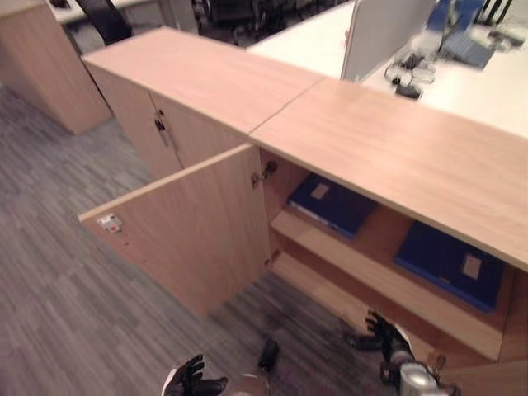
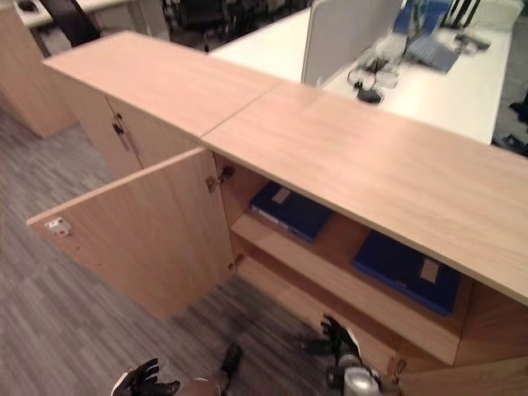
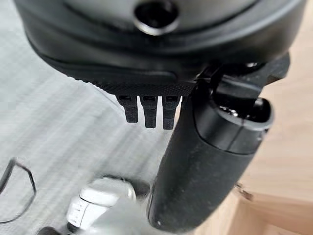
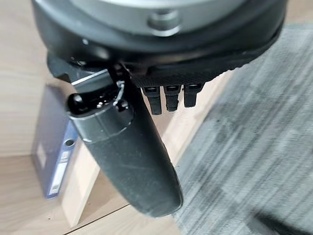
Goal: Put the empty folder in the office cabinet
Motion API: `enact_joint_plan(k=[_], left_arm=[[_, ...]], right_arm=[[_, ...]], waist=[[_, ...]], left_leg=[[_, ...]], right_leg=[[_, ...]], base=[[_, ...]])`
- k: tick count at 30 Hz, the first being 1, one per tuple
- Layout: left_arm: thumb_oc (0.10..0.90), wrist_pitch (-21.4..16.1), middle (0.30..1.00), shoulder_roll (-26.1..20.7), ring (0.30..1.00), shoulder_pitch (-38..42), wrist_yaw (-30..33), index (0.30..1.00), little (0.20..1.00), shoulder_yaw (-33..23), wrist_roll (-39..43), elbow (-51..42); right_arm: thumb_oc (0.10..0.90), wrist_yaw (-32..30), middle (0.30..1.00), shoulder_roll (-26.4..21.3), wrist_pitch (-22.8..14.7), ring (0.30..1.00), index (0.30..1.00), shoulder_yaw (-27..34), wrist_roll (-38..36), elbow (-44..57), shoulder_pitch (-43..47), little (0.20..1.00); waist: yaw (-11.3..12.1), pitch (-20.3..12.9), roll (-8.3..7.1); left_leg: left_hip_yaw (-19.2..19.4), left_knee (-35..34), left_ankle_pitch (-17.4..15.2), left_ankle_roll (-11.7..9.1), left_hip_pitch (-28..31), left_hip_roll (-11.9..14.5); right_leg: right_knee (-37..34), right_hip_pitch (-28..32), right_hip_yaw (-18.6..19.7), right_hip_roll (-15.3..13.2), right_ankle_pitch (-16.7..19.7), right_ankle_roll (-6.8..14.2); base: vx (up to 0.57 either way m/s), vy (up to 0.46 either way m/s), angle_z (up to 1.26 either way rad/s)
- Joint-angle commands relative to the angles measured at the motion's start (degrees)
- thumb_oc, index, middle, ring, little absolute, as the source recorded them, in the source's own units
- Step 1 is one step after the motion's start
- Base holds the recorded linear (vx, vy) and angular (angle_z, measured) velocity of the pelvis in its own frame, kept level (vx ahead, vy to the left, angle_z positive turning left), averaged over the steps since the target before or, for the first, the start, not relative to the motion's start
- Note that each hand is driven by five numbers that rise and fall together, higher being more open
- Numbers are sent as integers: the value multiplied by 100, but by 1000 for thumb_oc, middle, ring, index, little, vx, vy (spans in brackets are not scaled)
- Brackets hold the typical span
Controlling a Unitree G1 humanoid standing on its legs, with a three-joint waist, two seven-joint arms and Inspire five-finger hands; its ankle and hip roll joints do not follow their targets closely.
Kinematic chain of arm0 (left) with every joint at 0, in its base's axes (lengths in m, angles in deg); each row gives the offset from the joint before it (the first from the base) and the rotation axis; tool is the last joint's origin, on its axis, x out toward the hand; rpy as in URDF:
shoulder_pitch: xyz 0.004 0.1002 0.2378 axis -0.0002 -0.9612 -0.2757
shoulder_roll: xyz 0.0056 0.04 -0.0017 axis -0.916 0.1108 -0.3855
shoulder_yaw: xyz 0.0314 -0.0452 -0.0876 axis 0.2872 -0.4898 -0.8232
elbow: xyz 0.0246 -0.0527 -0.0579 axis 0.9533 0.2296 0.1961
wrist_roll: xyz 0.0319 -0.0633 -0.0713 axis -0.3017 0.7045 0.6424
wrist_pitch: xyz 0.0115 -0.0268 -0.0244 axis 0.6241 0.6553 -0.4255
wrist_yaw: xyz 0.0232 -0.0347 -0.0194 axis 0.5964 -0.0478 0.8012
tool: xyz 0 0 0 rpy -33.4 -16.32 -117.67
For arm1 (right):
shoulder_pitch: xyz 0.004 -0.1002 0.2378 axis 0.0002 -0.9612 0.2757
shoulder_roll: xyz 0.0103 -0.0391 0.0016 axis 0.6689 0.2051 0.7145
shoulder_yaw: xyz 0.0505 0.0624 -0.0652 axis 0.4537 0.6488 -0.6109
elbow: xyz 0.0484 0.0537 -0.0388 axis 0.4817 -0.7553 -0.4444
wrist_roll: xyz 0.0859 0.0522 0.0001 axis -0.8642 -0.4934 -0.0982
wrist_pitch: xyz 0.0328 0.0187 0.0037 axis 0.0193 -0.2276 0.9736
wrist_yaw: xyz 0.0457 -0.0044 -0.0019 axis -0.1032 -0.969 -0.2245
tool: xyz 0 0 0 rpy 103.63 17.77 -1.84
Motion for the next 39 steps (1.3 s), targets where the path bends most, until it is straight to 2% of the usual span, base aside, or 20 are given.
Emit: enact_joint_plan(k=[1,3,4,5,6,7,9,10,12,13,14,15,16,17,18,20,21,26,34,39], left_arm=[[800,-434,900,-179,900,448,59,900,900,-116,233,-660],[800,-415,900,-178,900,388,102,900,900,-161,177,-601],[800,-378,900,-162,900,330,59,900,900,-101,77,-680],[800,-368,900,-196,900,247,47,900,900,-86,-23,-760],[800,-355,900,-273,900,216,58,900,900,-100,-75,-889],[800,-349,900,-281,900,216,59,900,900,-97,-75,-897],[800,-346,900,-379,900,175,16,900,900,-121,-87,-1091],[800,-342,900,-385,900,176,15,900,900,-121,-85,-1097],[800,-345,900,-468,900,193,40,900,900,-156,-111,-1220],[800,-384,900,-566,900,228,81,900,900,-113,-165,-1325],[800,-384,900,-566,900,230,83,900,900,-114,-166,-1325],[800,-403,900,-584,900,257,98,900,900,-53,-179,-1359],[800,-430,900,-588,900,298,102,900,900,21,-170,-1435],[800,-430,900,-588,900,298,102,900,900,21,-170,-1435],[800,-461,900,-657,900,323,66,900,900,122,-215,-1581],[800,-470,900,-676,900,355,47,900,900,142,-205,-1609],[800,-496,900,-675,900,408,34,900,900,143,-197,-1582],[800,-525,900,-606,900,361,95,900,900,-55,-122,-1781],[800,-567,900,-565,900,418,214,900,900,-390,73,-1698],[800,-615,900,-739,900,863,412,900,900,-593,221,-1490]], right_arm=[[800,-180,900,-104,-269,900,900,257,104,160,5,900],[800,-239,900,-72,-272,900,900,462,57,232,-77,900],[800,-292,900,-36,-236,900,900,593,107,220,-145,900],[800,-309,900,48,-223,900,900,700,90,154,-173,900],[800,-345,900,147,-207,900,900,835,42,73,-196,900],[800,-346,900,155,-207,900,900,840,43,71,-194,900],[800,-373,900,350,-195,900,900,937,-115,-81,-122,900],[800,-372,900,355,-196,900,900,940,-116,-85,-117,900],[800,-379,900,463,-170,900,900,936,-148,-61,-64,900],[800,-355,900,536,-171,900,900,944,-249,-23,-66,900],[800,-355,900,537,-171,900,900,943,-251,-23,-64,900],[800,-348,900,548,-181,900,900,909,-298,12,-50,900],[800,-332,900,512,-221,900,900,877,-365,4,-79,900],[800,-332,900,512,-221,900,900,878,-365,4,-79,900],[800,-309,900,466,-279,900,900,883,-428,106,-181,900],[800,-291,900,459,-300,900,900,916,-465,146,-218,900],[800,-255,900,460,-322,900,900,934,-483,142,-297,900],[800,-219,900,478,-288,900,900,962,-391,10,-534,900],[800,-143,900,449,-259,900,900,943,-321,4,-716,900],[800,-91,900,431,-217,900,900,840,-249,42,-815,900]], waist=[[-135,17,179],[-259,-79,204],[-316,-129,240],[-305,-206,254],[-258,-181,201],[-257,-178,193],[-125,-178,160],[-120,-179,151],[-37,-154,152],[-71,-65,166],[-63,-64,161],[-133,-44,175],[-274,-31,206],[-274,-31,206],[-411,-23,197],[-451,-30,198],[-510,-84,151],[-491,-284,89],[-553,-437,91],[-729,-543,141]], left_leg=[[221,278,-742,85,796,527],[595,164,-875,103,1020,584],[668,51,-870,185,1082,537],[640,-125,-930,258,1132,385],[579,-54,-975,346,1090,282],[575,-43,-982,354,1085,274],[621,-107,-1085,554,1088,113],[626,-113,-1086,566,1089,99],[638,-221,-1125,679,1157,-14],[509,-290,-1123,760,1231,-110],[517,-295,-1125,765,1234,-117],[385,-347,-1099,767,1273,-161],[162,-428,-933,782,1254,-261],[162,-428,-933,782,1254,-261],[-168,-454,-888,798,1253,-398],[-314,-499,-877,808,1264,-442],[-445,-576,-853,807,1272,-500],[-519,-709,-794,779,1342,-512],[-475,-894,-766,729,1544,-489],[-336,-908,-821,690,1692,-442]], right_leg=[[386,-166,412,-313,-561,457],[500,-120,171,-382,-561,458],[586,-97,76,-400,-532,471],[680,-62,42,-451,-486,496],[857,-29,-2,-557,-452,552],[871,-32,-5,-570,-454,561],[1224,-116,-103,-820,-337,752],[1253,-132,-94,-844,-340,767],[1745,-296,-138,-1104,-242,953],[2168,-522,199,-1177,-78,1190],[2190,-537,214,-1190,-83,1198],[2164,-657,652,-992,-196,1173],[1847,-832,1355,-479,-372,1025],[1847,-831,1355,-478,-372,1025],[1570,-897,1882,-114,-495,895],[1471,-898,1998,-61,-470,864],[1061,-661,2147,27,-455,812],[637,-349,2148,114,-358,770],[245,-93,2186,136,-241,754],[138,18,2296,143,-202,757]], base=[[-1,108,83],[38,196,84],[132,344,110],[155,441,130],[112,359,102],[56,276,54],[31,290,26],[27,275,15],[51,249,-4],[55,227,1],[43,169,16],[-10,110,47],[-11,106,51],[27,98,68],[43,29,81],[42,2,112],[18,-22,76],[40,-30,34],[18,-19,-3],[20,-16,-17]])
